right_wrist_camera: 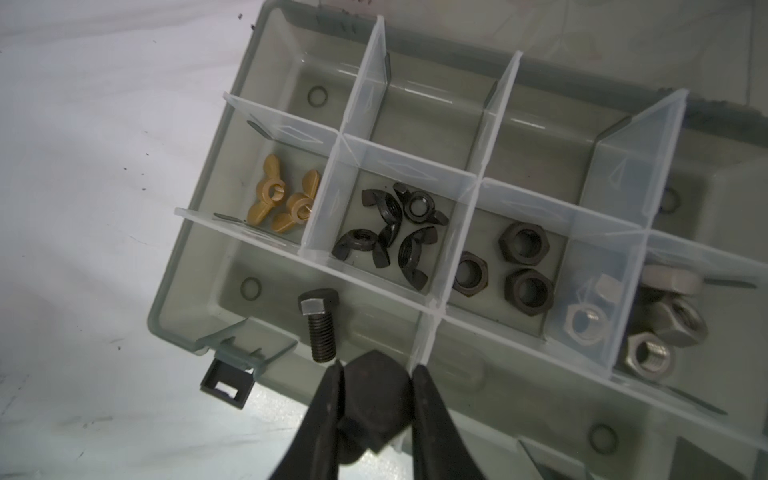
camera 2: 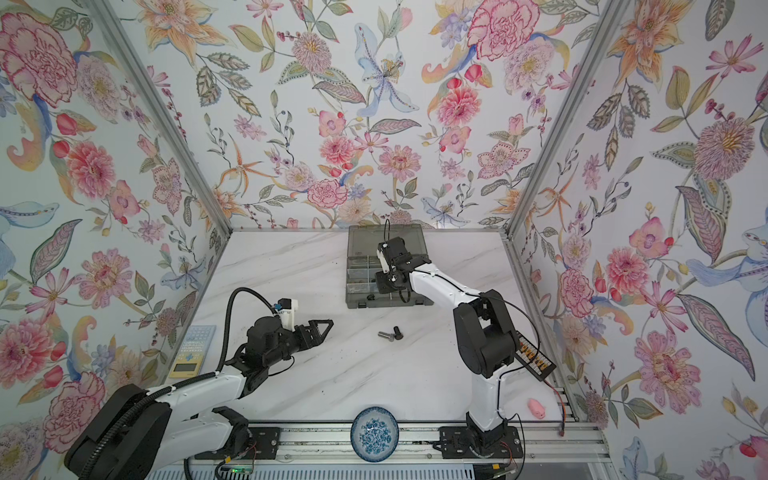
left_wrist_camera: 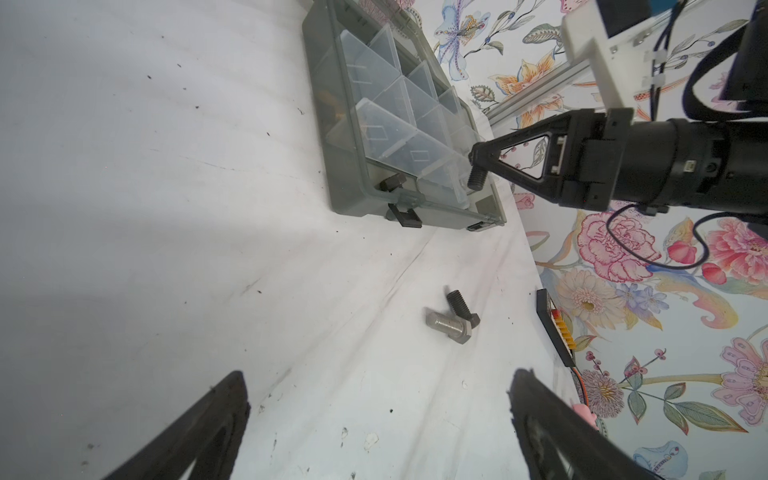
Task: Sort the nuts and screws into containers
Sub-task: 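Lift the dark bolt and carry it over the grey box, then open the right gripper to drop the bolt beside the first one, then move the right gripper back to the last dark bolt and lower it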
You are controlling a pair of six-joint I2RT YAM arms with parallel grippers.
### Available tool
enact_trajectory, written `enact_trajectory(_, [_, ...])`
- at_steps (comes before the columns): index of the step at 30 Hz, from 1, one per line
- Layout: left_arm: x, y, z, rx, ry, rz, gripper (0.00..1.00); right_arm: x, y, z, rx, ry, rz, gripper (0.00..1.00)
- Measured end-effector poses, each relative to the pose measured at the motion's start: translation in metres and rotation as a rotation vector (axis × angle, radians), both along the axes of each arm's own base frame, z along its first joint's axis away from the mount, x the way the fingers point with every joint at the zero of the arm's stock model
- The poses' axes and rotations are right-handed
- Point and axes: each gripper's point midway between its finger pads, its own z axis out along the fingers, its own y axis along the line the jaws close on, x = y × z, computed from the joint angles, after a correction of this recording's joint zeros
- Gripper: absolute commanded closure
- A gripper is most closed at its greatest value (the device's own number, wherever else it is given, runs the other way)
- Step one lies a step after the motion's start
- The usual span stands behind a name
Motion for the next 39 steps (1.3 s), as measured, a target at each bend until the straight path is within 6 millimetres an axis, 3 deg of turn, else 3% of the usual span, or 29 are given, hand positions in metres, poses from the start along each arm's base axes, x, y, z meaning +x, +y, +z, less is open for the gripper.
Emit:
enact_trajectory(6, [0.000,0.001,0.000,0.003,0.003,0.002,0.01,0.004,0.001,-0.016,-0.022,0.025,-0.007,0.98])
enact_trajectory(11, [-0.001,0.001,-0.001,0.005,0.007,0.002,0.01,0.005,0.001,-0.019,-0.026,0.029,-0.009,0.74])
enact_trajectory(17, [-0.001,0.001,-0.001,0.005,0.008,0.002,0.01,0.005,0.001,-0.018,-0.023,0.031,-0.015,0.56])
enact_trajectory(26, [-0.001,0.001,-0.001,0.005,0.008,0.002,0.01,0.001,0.000,-0.009,-0.021,0.021,0.005,0.49])
enact_trajectory(34, [-0.001,0.001,-0.001,0.005,0.008,0.002,0.01,-0.040,-0.021,0.025,0.010,-0.015,0.033,0.46])
enact_trajectory(39, [-0.001,0.001,-0.005,0.010,0.018,0.001,0.00,-0.078,-0.041,0.013,0.002,0.027,0.039,0.45])
